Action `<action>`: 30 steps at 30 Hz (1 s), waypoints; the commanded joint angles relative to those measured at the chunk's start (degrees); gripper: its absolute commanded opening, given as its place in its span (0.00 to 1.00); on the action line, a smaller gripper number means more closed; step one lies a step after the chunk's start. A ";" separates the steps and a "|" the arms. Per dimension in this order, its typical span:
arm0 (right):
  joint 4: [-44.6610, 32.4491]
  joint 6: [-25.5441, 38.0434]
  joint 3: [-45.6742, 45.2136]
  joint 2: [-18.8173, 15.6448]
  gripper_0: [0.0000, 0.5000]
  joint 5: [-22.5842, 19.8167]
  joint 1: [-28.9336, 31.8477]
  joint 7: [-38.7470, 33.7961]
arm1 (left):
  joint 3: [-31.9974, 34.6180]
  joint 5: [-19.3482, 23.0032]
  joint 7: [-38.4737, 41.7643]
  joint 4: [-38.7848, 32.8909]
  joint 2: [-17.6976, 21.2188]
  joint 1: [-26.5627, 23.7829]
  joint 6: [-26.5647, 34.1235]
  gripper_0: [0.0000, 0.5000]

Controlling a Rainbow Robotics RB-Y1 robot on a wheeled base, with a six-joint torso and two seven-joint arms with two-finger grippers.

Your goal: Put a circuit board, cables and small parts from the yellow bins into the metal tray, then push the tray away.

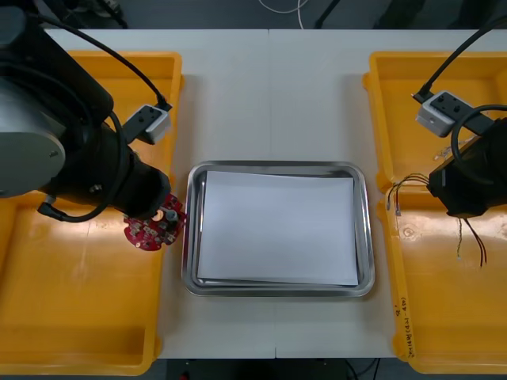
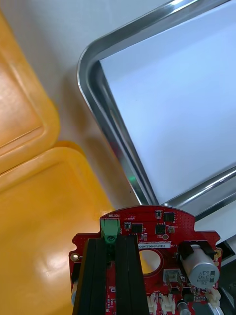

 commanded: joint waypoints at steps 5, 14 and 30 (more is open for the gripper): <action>-1.85 -0.44 1.74 -0.08 0.00 -0.95 -2.87 -1.56 | -7.51 -7.36 0.33 -1.71 -5.04 -3.31 0.41 0.00; -1.85 -0.36 4.02 -0.08 0.00 -0.42 -4.10 -1.56 | -13.92 -12.72 1.47 1.10 -8.30 -3.75 -2.63 0.00; -1.85 -0.01 7.27 -0.08 0.00 0.29 -5.86 -2.09 | -22.71 -19.23 2.09 11.12 -11.11 -5.16 -15.64 0.00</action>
